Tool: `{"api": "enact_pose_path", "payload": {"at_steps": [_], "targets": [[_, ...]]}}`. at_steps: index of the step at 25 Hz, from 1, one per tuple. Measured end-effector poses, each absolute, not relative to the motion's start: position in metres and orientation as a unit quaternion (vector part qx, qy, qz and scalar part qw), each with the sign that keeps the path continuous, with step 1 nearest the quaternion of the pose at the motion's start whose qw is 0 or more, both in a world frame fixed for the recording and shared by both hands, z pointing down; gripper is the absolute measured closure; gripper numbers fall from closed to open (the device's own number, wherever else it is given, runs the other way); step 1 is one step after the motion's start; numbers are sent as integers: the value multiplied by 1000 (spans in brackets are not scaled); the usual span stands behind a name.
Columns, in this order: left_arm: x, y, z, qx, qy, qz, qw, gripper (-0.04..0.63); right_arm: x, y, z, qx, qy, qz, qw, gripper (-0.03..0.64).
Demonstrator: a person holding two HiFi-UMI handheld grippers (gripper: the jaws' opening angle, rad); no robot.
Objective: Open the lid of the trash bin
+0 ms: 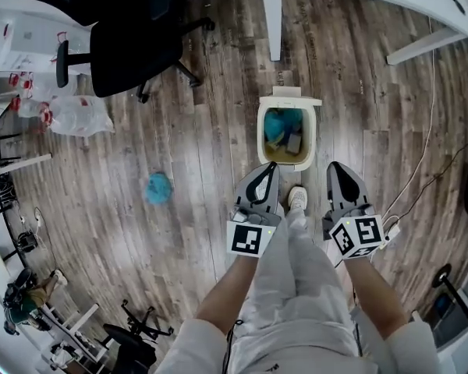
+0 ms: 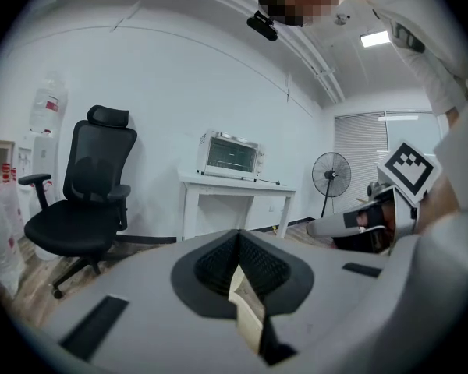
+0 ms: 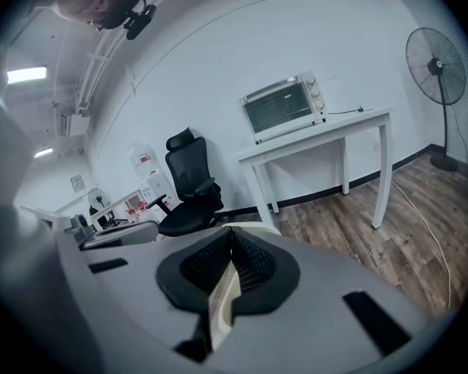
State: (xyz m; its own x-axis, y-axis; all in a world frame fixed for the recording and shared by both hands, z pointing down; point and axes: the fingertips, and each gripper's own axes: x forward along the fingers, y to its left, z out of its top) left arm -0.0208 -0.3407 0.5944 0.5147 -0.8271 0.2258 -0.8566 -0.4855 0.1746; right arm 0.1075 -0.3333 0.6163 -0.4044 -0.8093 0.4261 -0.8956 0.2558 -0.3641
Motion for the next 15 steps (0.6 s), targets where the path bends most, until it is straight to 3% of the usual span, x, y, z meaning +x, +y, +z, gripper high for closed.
{"api": "enact_pose_path", "payload": {"at_steps": [15], "targets": [[-16, -299, 393, 853, -519, 27, 46, 598, 165, -291, 418, 534, -824, 190, 21, 600]]}}
